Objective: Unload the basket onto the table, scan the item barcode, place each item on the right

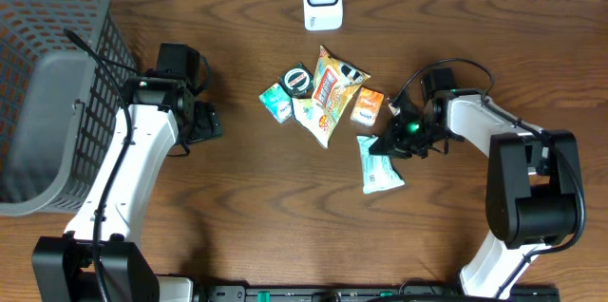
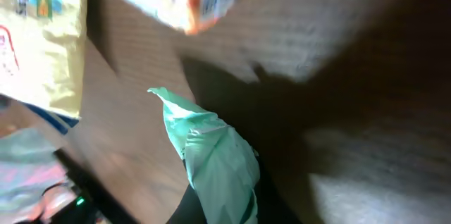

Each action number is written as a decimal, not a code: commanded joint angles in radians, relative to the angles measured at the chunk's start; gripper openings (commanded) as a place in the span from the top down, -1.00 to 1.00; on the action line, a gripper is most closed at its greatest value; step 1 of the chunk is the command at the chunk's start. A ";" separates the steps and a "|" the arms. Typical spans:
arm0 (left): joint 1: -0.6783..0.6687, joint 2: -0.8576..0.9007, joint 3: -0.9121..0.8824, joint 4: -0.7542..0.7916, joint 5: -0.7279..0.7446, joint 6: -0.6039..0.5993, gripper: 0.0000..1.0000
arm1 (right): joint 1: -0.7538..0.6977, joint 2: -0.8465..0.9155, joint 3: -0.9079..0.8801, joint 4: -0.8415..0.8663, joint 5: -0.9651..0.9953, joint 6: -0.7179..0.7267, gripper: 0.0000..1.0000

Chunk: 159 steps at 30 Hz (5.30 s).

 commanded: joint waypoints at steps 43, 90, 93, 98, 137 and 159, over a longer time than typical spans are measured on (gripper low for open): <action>0.003 0.000 -0.006 -0.003 -0.020 -0.013 -0.96 | 0.188 -0.393 0.210 0.537 -0.200 0.667 0.97; 0.003 0.000 -0.006 -0.003 -0.020 -0.014 -0.96 | 0.158 -0.242 0.059 -0.076 1.564 0.308 0.98; 0.003 0.000 -0.006 -0.003 -0.020 -0.013 -0.96 | 0.148 -0.135 0.059 -0.075 1.627 0.296 0.98; 0.003 0.000 -0.006 -0.003 -0.020 -0.013 -0.96 | 0.148 -0.031 0.059 -0.077 1.528 0.293 0.77; 0.003 0.000 -0.006 -0.003 -0.020 -0.013 -0.96 | -0.171 -0.061 0.270 -0.440 0.608 -0.074 -0.30; 0.003 0.000 -0.006 -0.003 -0.020 -0.014 -0.96 | -0.145 -0.062 0.149 -0.209 0.372 -0.022 0.97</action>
